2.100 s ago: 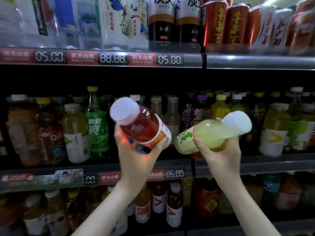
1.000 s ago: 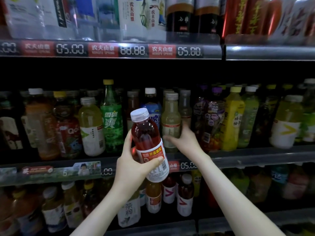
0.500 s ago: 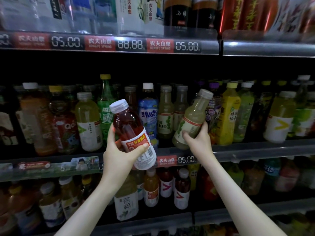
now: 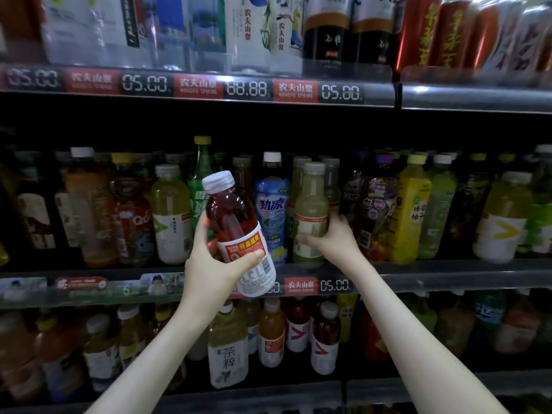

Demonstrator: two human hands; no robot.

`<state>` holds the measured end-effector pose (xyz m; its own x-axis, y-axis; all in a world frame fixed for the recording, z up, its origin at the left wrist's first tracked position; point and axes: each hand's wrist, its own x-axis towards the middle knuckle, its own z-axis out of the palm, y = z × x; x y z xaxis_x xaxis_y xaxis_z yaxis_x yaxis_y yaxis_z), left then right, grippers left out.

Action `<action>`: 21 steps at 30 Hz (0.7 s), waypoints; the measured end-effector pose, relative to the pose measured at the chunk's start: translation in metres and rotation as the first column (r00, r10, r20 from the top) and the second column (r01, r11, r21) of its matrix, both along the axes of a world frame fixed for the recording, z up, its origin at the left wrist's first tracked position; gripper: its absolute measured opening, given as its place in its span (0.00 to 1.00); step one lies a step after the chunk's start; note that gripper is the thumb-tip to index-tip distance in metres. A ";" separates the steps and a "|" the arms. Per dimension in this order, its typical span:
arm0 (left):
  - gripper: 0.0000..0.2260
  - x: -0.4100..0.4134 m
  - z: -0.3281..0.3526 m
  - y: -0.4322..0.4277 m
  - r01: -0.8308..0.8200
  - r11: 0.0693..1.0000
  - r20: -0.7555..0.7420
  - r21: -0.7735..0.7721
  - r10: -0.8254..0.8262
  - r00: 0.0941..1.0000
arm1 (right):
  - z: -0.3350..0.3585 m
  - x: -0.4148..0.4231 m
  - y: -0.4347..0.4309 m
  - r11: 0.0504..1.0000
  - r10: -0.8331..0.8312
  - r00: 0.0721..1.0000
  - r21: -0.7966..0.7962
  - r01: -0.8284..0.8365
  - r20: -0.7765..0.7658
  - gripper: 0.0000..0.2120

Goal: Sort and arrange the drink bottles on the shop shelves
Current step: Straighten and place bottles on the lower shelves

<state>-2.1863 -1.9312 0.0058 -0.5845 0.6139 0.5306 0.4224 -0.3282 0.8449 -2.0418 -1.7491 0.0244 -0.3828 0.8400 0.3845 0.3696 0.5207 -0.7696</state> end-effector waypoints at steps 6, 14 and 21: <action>0.43 -0.001 0.003 -0.004 0.037 0.999 -0.030 -0.033 -0.038 0.999 | 0.003 0.004 -0.007 0.969 0.219 0.974 -0.106 -0.224 -0.054 0.28; 0.45 0.032 -0.048 -0.018 0.031 0.987 -0.104 -0.160 -0.048 0.993 | -0.043 0.030 -0.084 0.922 0.318 0.936 0.282 -0.266 -0.155 0.30; 0.48 0.061 -0.106 -0.015 0.117 0.885 -0.242 -0.450 -0.246 0.939 | -0.100 0.056 -0.104 0.905 0.382 0.923 -0.183 -0.384 -0.047 0.33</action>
<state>-2.1257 -1.9467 -0.1005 -0.3047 0.8967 0.3210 0.6326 -0.0615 0.7720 -1.9855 -1.8526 -0.0761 -0.6863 0.6860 0.2417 0.1621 0.4682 -0.8686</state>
